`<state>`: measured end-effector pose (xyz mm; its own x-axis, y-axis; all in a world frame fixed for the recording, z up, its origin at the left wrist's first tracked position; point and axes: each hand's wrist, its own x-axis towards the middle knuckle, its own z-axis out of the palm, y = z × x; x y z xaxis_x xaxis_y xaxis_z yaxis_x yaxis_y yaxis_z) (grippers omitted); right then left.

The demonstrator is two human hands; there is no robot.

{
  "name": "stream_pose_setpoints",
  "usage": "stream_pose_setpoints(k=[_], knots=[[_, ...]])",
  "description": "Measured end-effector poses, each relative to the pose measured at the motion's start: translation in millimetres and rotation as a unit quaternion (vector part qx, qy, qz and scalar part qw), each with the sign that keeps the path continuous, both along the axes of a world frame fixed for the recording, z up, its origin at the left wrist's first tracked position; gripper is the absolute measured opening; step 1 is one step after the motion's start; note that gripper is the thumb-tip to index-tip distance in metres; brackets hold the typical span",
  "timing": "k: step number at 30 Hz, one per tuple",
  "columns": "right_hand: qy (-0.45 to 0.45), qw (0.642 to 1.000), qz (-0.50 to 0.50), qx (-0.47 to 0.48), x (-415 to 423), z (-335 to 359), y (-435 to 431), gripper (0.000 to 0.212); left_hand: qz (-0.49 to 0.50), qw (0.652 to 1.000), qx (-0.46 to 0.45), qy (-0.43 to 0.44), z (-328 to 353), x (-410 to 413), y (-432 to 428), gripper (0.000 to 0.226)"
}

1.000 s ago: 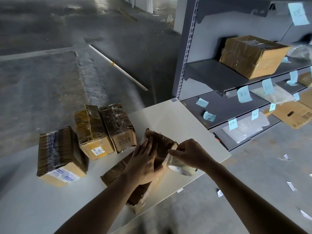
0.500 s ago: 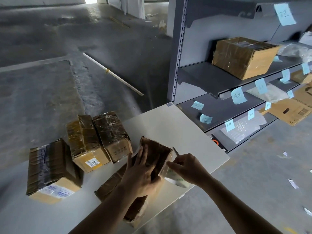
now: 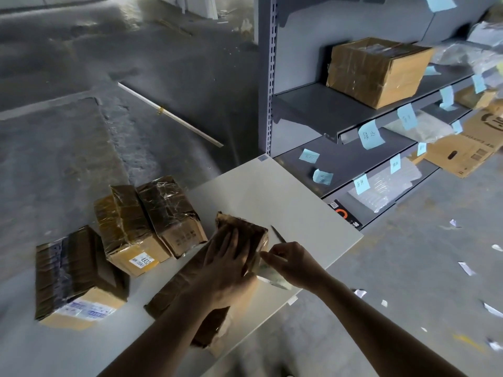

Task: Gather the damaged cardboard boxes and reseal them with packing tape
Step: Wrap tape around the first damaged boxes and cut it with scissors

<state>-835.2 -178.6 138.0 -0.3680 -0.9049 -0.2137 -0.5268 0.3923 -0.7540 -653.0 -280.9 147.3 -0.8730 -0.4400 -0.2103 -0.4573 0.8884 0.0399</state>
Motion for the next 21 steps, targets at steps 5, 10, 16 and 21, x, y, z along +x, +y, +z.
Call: stream_pose_setpoints(k=[5, 10, 16, 21], knots=[[-0.123, 0.989, -0.049, -0.065, 8, -2, 10, 0.046, 0.064, 0.998, -0.009, 0.02, -4, -16, 1, 0.075], [-0.225, 0.965, -0.079, -0.111, 9, -6, 20, 0.048, 0.223, 0.972, 0.067, 0.042, 5, -38, 7, 0.075], [-0.194, 0.974, -0.063, -0.102, 8, -20, 28, 0.058, 0.221, 0.974, 0.051, -0.003, 6, -41, 12, 0.076], [-0.104, 0.991, -0.065, -0.043, 4, -33, 27, 0.057, 0.213, 0.977, 0.017, -0.02, 2, -45, 17, 0.079]])
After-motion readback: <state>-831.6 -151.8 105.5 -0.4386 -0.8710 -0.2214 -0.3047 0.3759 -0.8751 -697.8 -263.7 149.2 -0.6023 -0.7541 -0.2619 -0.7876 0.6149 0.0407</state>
